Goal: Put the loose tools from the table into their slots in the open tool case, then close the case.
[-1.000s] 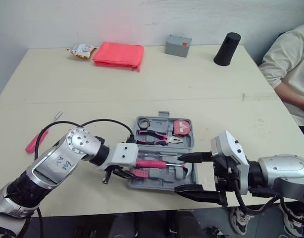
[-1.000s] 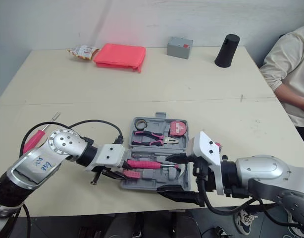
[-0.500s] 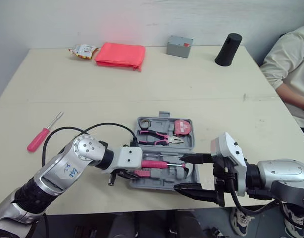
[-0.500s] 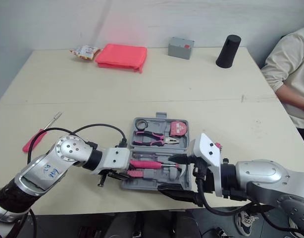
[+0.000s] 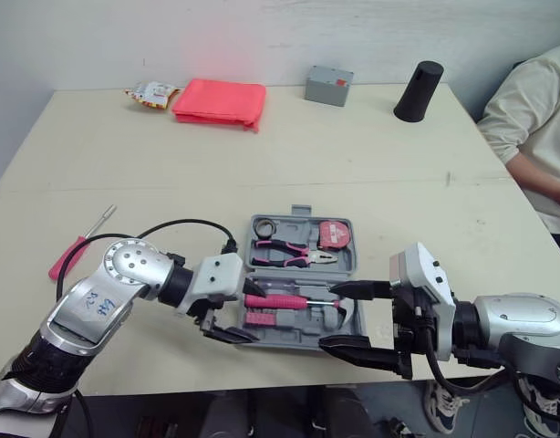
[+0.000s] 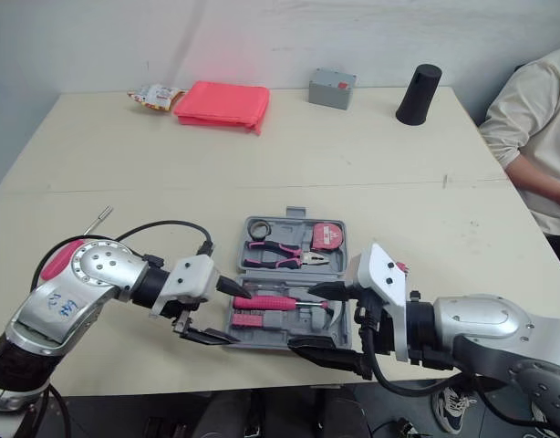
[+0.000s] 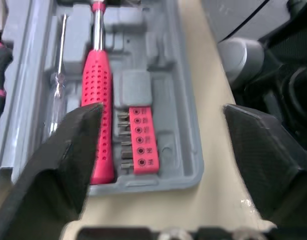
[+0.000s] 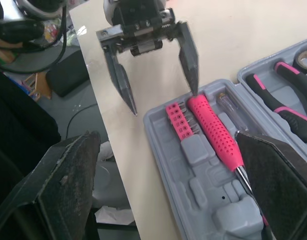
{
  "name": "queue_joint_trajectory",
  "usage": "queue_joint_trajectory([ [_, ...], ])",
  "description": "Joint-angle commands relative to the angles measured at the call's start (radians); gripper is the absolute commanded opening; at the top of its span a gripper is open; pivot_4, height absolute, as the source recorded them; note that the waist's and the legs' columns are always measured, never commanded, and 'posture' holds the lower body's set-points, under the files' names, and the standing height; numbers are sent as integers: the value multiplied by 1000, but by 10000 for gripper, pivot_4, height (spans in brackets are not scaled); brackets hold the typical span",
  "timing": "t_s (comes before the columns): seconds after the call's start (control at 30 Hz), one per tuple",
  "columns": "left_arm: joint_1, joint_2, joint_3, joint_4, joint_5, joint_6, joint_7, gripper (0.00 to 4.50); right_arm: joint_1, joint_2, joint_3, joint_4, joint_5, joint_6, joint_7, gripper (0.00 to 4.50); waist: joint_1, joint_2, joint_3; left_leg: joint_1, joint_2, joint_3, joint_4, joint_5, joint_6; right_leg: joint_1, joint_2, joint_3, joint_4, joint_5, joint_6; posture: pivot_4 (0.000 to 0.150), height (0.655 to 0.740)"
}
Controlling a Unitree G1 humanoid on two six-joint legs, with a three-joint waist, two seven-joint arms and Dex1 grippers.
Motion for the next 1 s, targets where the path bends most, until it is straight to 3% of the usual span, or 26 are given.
queue_joint_trajectory([
  [0.03, 8, -36, 5, 69, -1, -113, -27, 19165, 8, 10, -4, -30, -7, -19, -1, 45000, 0, 0, 0, 0, 0, 0, 0, 0, 1, 0, 0, 0, 0, 0, 0, 1500, 7400],
  [0.1, 15, -53, -18, 100, 31, -160, -21, 10272, 14, 13, -4, -30, -16, -19, 2, 45000, 1, 0, 0, 0, 0, 0, 0, -1, 1, 0, 0, 0, 0, 0, 0, 1500, 7400],
  [0.17, 19, -67, -37, 117, 56, -192, -11, 5674, 14, 14, -5, -28, -19, -18, 1, 45000, 1, 0, 0, 0, 0, 0, 1, -1, 2, 0, 0, 0, 0, 0, 0, 1500, 7400],
  [0.2, 22, -75, -39, 123, 62, -204, -7, 176, 15, 15, -6, -27, -21, -18, 1, 45000, 1, 0, 0, 0, 0, 0, 1, -1, 2, 0, -1, 0, 0, 0, 0, 1500, 7400],
  [0.3, 26, -75, -53, 146, 110, -225, 15, 176, 25, 16, -9, -28, -34, -20, 3, 45000, 0, 0, 0, 0, 0, 0, 1, -2, 4, 0, -1, 0, 0, 0, 0, 1500, 7400],
  [0.53, 6, -1, -202, 204, 359, -293, 36, 176, 37, 24, -18, -29, -51, -24, -3, 45000, -1, 2, -3, 3, 0, 0, 0, -3, 5, 2, -1, 0, 1, 0, 0, 1500, 7400],
  [0.73, 7, -60, -214, 234, 373, -307, 106, 176, 87, 13, -66, -32, -77, -36, 3, 45000, 0, 8, -11, 5, 0, 0, -1, -3, 5, 3, -1, 2, 1, 0, -1, 1500, 7400],
  [0.8, -8, -85, -196, 221, 337, -267, 115, 176, 109, 5, -90, -28, -93, -41, 16, 45000, 8, 10, -12, 5, -1, -1, 0, -2, 6, 5, -2, 2, 1, 0, -1, 1500, 7400],
  [1.0, -1, -136, 9, 82, 3, -28, 91, 176, 255, 36, -218, -58, -119, -63, 1, 45000, 13, 5, -9, 3, -4, -5, 1, -1, 10, 7, -4, 2, 0, 1, 1, 1500, 7400],
])
